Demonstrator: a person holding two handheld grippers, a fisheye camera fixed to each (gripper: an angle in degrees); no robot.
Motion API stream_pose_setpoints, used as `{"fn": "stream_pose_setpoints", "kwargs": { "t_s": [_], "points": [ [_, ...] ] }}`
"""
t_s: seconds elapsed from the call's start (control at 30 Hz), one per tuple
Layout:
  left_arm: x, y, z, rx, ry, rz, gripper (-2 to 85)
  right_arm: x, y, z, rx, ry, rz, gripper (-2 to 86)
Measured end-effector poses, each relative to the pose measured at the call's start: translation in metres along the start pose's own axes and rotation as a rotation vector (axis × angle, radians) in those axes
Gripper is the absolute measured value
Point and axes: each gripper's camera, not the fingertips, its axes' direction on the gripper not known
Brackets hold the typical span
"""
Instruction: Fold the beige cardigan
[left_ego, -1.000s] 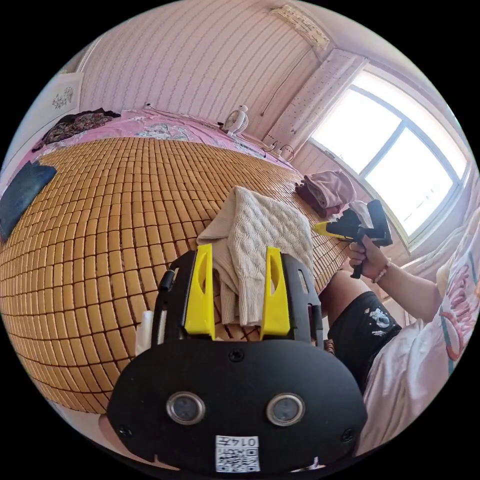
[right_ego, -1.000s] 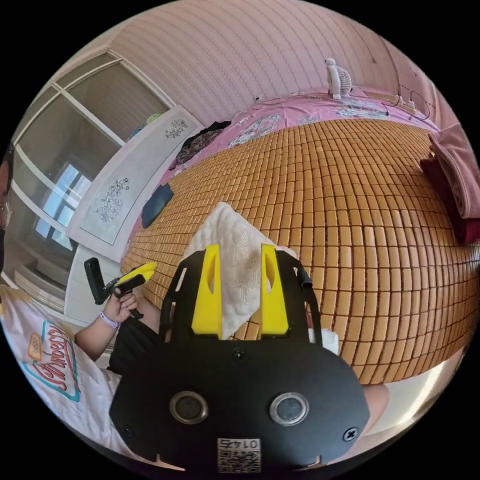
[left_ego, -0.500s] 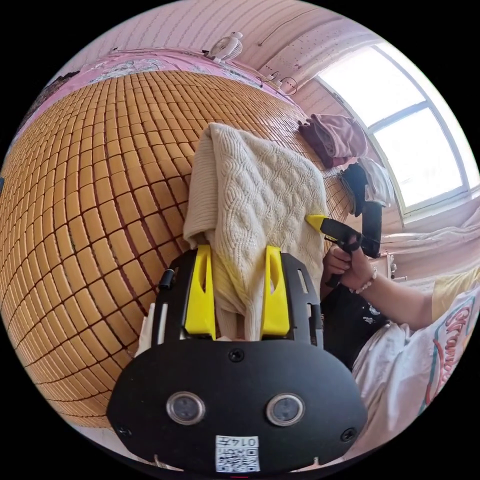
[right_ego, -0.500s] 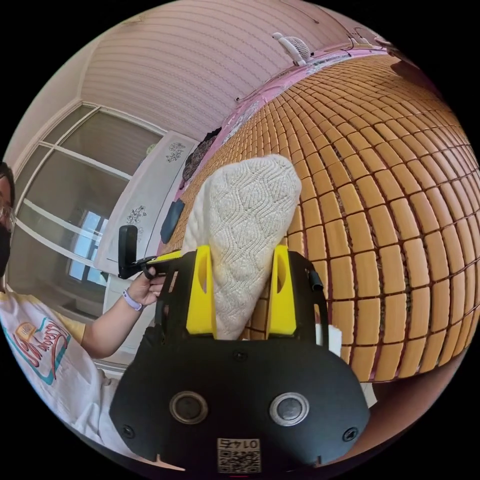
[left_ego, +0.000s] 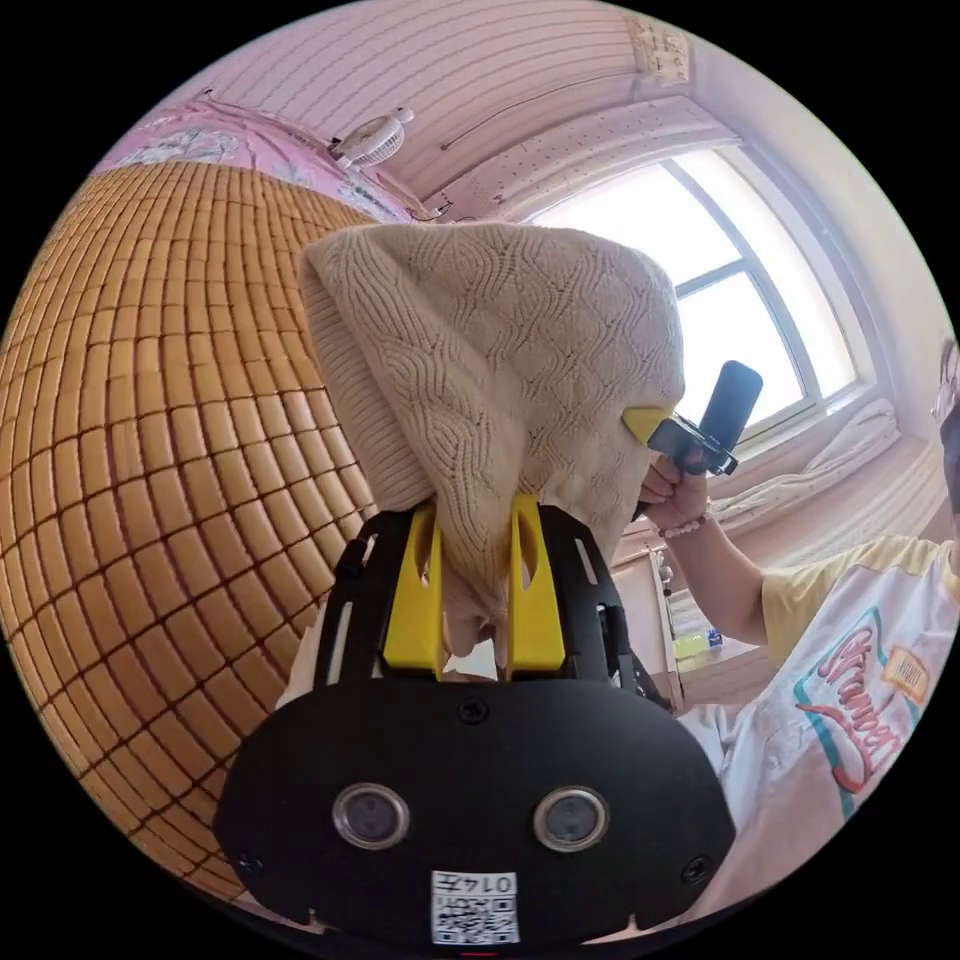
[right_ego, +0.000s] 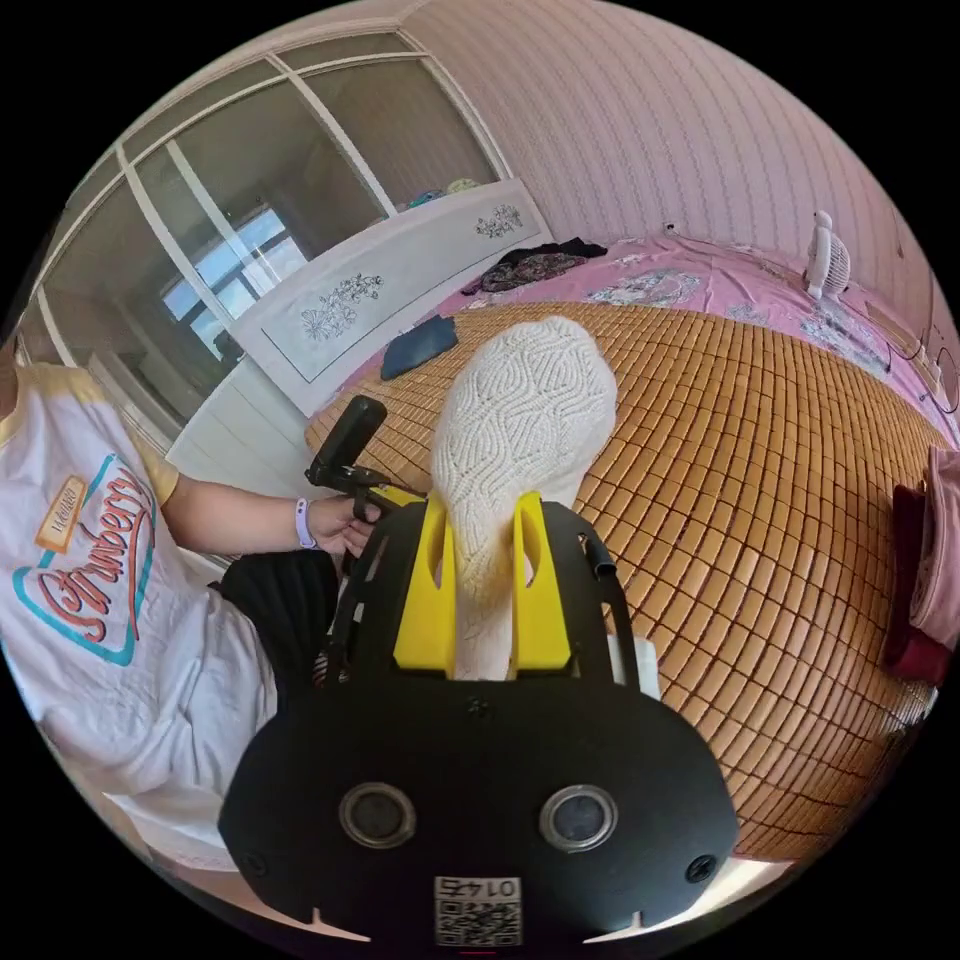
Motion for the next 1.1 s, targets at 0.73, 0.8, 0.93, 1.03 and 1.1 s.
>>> {"fn": "stream_pose_setpoints", "kwargs": {
  "t_s": [0.73,0.8,0.93,1.03,1.1],
  "points": [
    [0.152,-0.350,0.345,-0.263,-0.158,0.175,8.5,0.302,-0.030,-0.213,-0.116,0.735,0.742,-0.5],
    [0.151,-0.349,0.319,-0.275,-0.170,0.276,8.7,0.308,-0.025,-0.214,-0.030,0.674,0.806,-0.5],
    [0.118,-0.302,0.206,-0.285,-0.150,0.309,7.7,0.270,-0.028,-0.206,0.076,0.781,0.730,3.9],
    [0.070,-0.224,0.106,-0.353,-0.026,0.190,7.5,0.193,-0.024,-0.178,0.177,0.814,0.514,8.8],
    [0.040,-0.169,0.039,-0.327,-0.057,0.095,7.3,0.151,-0.014,-0.142,0.144,0.716,0.410,9.3]
  ]
}}
